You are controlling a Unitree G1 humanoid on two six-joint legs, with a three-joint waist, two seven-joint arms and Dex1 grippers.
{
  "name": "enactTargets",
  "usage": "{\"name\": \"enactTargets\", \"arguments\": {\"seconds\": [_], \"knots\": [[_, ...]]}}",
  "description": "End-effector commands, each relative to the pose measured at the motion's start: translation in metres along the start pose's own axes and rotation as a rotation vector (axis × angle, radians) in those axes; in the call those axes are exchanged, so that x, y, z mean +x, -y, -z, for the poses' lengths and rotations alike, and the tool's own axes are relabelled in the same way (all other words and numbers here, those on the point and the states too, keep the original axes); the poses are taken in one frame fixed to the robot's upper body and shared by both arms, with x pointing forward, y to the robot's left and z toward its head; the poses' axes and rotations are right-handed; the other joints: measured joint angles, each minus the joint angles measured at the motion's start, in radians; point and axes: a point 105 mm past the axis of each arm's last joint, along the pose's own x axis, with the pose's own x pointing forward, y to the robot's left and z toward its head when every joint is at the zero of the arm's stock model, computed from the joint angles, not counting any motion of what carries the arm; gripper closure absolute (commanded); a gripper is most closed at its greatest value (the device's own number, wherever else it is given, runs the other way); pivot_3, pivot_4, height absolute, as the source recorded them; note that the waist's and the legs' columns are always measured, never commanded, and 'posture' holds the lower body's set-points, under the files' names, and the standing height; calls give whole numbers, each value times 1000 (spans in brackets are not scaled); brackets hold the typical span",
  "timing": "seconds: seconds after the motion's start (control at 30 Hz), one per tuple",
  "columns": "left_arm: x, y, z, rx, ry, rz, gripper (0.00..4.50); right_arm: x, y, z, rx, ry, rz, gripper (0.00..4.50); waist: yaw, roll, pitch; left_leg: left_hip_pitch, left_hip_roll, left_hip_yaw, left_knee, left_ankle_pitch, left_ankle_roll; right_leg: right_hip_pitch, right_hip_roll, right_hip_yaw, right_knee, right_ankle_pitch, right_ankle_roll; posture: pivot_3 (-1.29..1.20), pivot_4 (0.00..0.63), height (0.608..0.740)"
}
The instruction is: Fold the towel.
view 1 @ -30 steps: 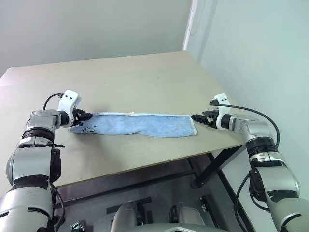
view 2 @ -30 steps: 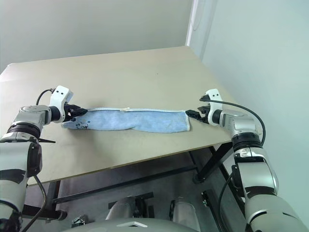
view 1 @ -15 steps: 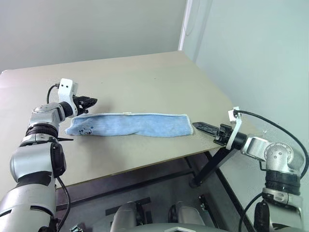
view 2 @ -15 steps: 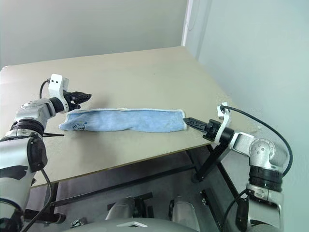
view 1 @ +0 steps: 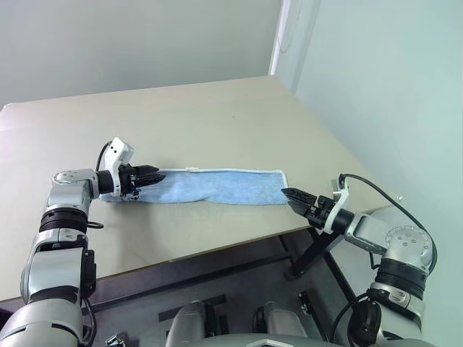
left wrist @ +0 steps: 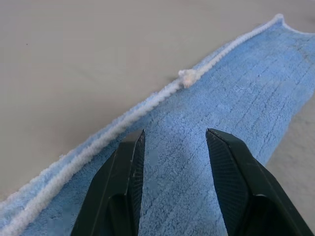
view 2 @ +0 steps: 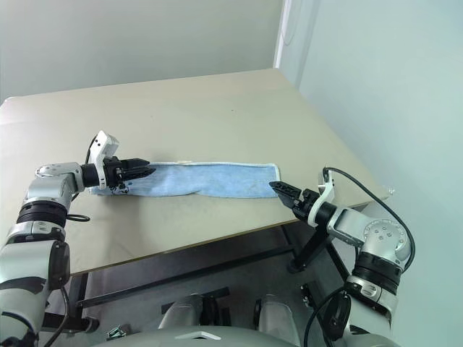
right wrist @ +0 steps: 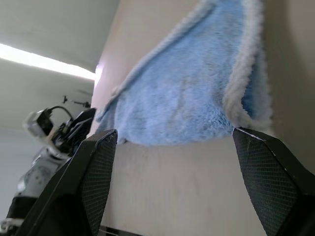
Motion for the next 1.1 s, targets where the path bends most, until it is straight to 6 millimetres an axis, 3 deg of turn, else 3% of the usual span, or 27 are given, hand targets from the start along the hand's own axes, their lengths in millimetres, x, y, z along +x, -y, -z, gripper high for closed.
{"name": "enactTargets", "arguments": {"seconds": [0.03, 0.3, 0.5, 0.63, 0.77, 0.87, 1.1], "knots": [[1, 4, -9, 31, 26, 10, 2411, 7, -6, -2, 6, 28, -26, 617, -1, 0, 0, 0, 0, 0, 0, 0, 0, 0, 0, 0, 0, 1, 1, 0, 0, 735], [2, 6, -11, 25, 37, 5, 2411, 10, -4, 12, 33, 7, -14, 617, -1, 1, 0, 1, 2, 0, 0, 0, 0, 0, 3, 1, 0, 1, 1, 0, 0, 735], [6, 8, -11, 22, 38, 4, 2411, 26, 4, -8, 30, 72, 60, 617, -3, 1, 0, 1, 3, 1, 0, 0, 0, 0, 4, 2, -2, 2, -1, 0, 0, 735], [7, 7, -11, 17, 42, 1, 2411, 38, 2, -29, 39, 129, 77, 617, -2, 2, 0, 1, 5, 4, -2, 0, 0, 0, 6, 2, -7, 9, -1, 0, 0, 735], [8, 6, -13, 30, 42, -6, 2411, 53, -5, -37, 37, 148, 75, 617, 0, 1, 0, 2, 6, 18, -16, 4, -6, -4, 2, 6, -9, 11, -2, 0, 0, 735], [4, -3, -23, 12, 81, -53, 2411, 64, -10, -31, 6, 133, 72, 1204, -3, 1, 0, 1, 10, 21, -16, 5, -9, -6, 4, 6, -9, 12, -1, 0, 0, 735], [-2, -11, -27, -4, 96, -87, 2411, 66, -10, -18, -34, 98, 76, 3667, -20, 1, 0, 2, 12, 23, -14, 8, -12, -7, 10, 7, -7, 13, 2, 0, 0, 735]]}}
